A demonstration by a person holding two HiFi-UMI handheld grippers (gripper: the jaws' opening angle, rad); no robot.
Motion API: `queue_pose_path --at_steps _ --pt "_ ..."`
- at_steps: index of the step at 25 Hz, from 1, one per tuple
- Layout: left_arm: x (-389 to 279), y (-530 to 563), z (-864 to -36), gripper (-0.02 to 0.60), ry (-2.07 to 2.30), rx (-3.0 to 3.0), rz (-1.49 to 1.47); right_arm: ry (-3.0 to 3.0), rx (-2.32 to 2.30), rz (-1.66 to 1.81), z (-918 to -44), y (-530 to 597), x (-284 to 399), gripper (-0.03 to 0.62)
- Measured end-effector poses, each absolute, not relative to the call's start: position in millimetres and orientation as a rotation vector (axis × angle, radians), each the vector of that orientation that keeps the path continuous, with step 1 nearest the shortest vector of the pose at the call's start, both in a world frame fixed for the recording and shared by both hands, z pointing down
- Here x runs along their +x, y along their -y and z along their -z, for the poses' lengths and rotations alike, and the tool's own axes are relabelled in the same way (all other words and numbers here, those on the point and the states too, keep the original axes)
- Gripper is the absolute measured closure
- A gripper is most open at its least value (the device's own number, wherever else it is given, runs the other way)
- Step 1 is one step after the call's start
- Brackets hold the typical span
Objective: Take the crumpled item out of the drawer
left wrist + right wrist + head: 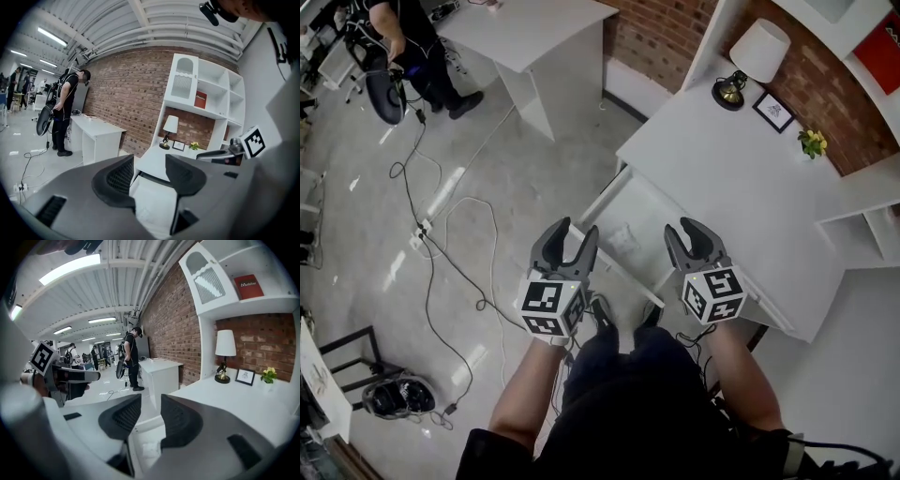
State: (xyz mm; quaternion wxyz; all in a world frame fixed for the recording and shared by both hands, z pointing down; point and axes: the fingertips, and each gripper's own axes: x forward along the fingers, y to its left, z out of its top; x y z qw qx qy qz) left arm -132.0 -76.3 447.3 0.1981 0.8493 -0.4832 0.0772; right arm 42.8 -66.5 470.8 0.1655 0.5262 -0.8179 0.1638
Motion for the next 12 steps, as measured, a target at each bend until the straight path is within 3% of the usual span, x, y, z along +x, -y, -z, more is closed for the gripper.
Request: queue_pose_path --at_steps 12 --pt "-123 84 -508 0.375 1.502 2.135 -0.308 2.278 1.136 -0.781 -620 102 37 0.465"
